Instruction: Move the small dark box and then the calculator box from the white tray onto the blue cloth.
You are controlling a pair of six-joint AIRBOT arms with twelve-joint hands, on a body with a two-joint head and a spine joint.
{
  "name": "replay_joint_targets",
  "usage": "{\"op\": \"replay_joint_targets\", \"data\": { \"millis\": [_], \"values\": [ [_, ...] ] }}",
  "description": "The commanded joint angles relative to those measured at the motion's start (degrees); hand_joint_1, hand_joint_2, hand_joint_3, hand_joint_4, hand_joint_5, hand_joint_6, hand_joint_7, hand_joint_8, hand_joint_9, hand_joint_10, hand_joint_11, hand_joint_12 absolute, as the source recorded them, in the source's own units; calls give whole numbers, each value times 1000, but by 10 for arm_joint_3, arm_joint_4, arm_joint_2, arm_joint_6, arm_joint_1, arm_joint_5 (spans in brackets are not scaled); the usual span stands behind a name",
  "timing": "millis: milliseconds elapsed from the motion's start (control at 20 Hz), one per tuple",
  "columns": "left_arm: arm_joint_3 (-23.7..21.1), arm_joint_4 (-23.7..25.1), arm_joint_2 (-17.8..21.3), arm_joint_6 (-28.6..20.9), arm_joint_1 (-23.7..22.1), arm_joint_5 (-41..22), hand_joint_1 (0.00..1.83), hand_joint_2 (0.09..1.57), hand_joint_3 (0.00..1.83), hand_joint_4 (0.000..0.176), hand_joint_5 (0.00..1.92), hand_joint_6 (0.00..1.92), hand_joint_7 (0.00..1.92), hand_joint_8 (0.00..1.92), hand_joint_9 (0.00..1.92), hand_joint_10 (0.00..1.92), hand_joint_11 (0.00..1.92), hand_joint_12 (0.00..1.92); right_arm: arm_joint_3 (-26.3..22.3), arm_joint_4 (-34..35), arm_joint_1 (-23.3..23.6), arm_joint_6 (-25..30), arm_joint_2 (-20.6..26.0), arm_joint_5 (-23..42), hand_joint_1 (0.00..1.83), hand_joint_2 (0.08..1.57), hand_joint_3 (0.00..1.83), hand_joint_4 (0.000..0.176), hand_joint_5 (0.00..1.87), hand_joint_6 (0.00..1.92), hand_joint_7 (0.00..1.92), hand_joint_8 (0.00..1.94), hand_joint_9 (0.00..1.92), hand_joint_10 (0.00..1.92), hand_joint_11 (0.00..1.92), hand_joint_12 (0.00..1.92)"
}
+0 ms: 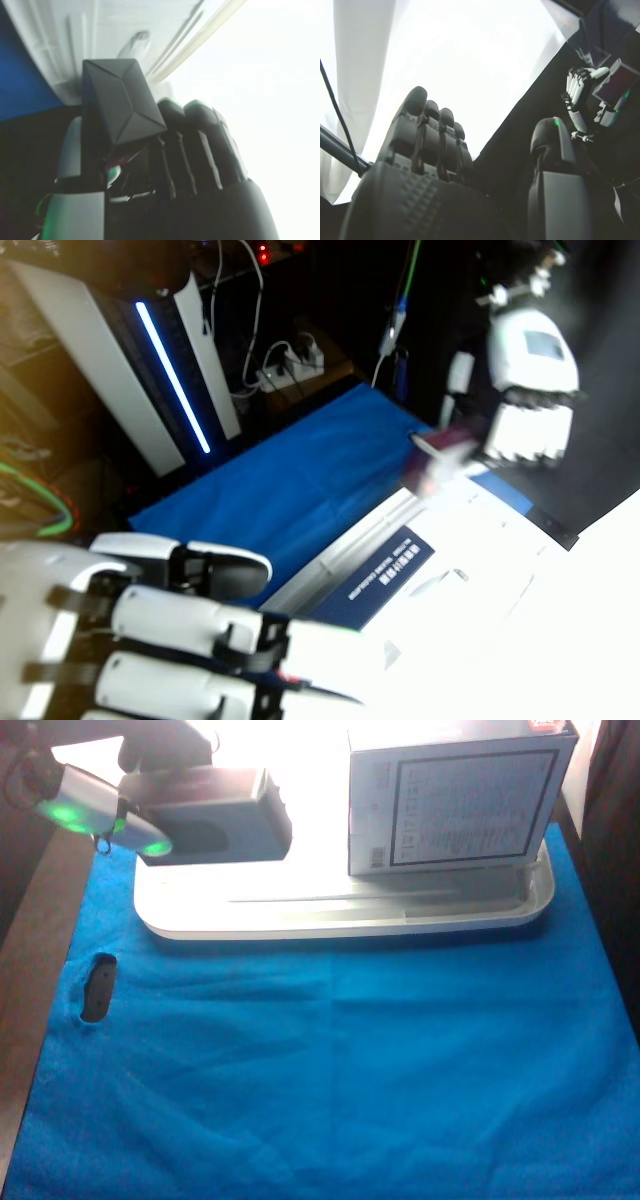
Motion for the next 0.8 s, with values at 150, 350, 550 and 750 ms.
{"op": "replay_joint_targets", "data": {
  "millis": [150, 350, 550, 750],
  "values": [
    [-25, 18, 16, -21, -9, -26, 1194, 1193, 0, 0, 838, 1036, 844, 1380, 713, 1111, 536, 1630, 2, 18, 8, 1, 1, 66, 906, 1013, 0, 0, 145, 0, 216, 1, 200, 1, 103, 385],
    [-45, 45, 24, -51, 10, -46, 1213, 1180, 1, 0, 842, 1016, 885, 1332, 800, 1048, 619, 1582, 2, 18, 5, 1, 0, 66, 903, 1000, 0, 0, 167, 3, 200, 0, 148, 0, 56, 332],
    [-63, 48, 31, -52, 35, -56, 1201, 1178, 0, 0, 835, 1075, 893, 1272, 800, 920, 535, 1495, 2, 18, 3, 1, 0, 66, 918, 981, 0, 0, 193, 10, 170, 6, 122, 8, 58, 335],
    [-69, 47, 27, -52, 65, -59, 1242, 1156, 1, 0, 827, 1026, 978, 1189, 968, 809, 626, 1448, 2, 18, 2, 1, -1, 66, 884, 942, 0, 0, 195, 0, 176, 0, 96, 0, 1, 411]
  ]
}}
